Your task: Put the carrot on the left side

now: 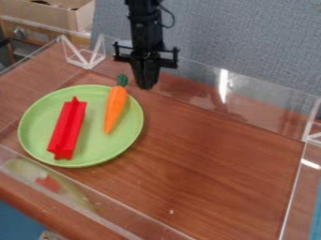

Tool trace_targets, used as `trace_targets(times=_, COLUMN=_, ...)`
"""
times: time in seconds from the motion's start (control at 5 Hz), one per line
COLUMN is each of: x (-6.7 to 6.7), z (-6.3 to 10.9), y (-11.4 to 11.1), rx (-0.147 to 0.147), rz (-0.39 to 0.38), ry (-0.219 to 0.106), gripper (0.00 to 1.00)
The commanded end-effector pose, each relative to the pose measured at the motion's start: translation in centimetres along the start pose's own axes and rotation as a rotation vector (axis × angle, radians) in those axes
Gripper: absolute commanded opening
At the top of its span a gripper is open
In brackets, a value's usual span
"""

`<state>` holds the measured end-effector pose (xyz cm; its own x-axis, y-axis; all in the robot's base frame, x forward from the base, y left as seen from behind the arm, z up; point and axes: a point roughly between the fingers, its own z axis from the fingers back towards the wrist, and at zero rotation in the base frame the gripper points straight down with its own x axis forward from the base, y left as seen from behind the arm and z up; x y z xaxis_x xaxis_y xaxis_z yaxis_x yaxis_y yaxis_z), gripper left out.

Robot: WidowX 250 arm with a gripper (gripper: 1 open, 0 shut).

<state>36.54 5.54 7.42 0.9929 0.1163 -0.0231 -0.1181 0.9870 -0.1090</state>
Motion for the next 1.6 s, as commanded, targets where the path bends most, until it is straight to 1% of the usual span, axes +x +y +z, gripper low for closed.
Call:
trace_targets(times=0.0, x=-0.4, z=1.9, y=0.1, rx=0.013, rz=0.023, ry=-0.062, gripper=1.0)
trace_targets(times=0.2, x=-1.5, z=2.3, y=0.3, rx=0.02, rz=0.016, ry=-0.066, gripper=1.0)
trace_targets(times=0.4, x=-2.2, z=2.5, y=0.4, rx=0.025, rz=0.015, ry=-0.072, gripper=1.0)
trace_targets(times=0.6, x=-2.9, z=2.4, y=1.8, rx=0.033, rz=0.017, ry=-0.075, gripper=1.0)
trace_targets(times=0.8, x=-4.1, z=2.9, y=3.5, rx=0.035, rz=0.014, ry=-0.092, gripper=1.0)
trace_targets(times=1.0, x=-5.5, z=3.2, y=4.8, rx=0.035, rz=-0.004, ry=-0.098, gripper=1.0)
trace_targets(times=1.2, x=-5.2, z=3.3, y=4.5, rx=0.044, rz=-0.027, ry=-0.106, gripper=1.0)
trace_targets(times=1.4, x=-4.9, z=2.7, y=3.6, rx=0.049, rz=-0.053, ry=-0.094, gripper=1.0)
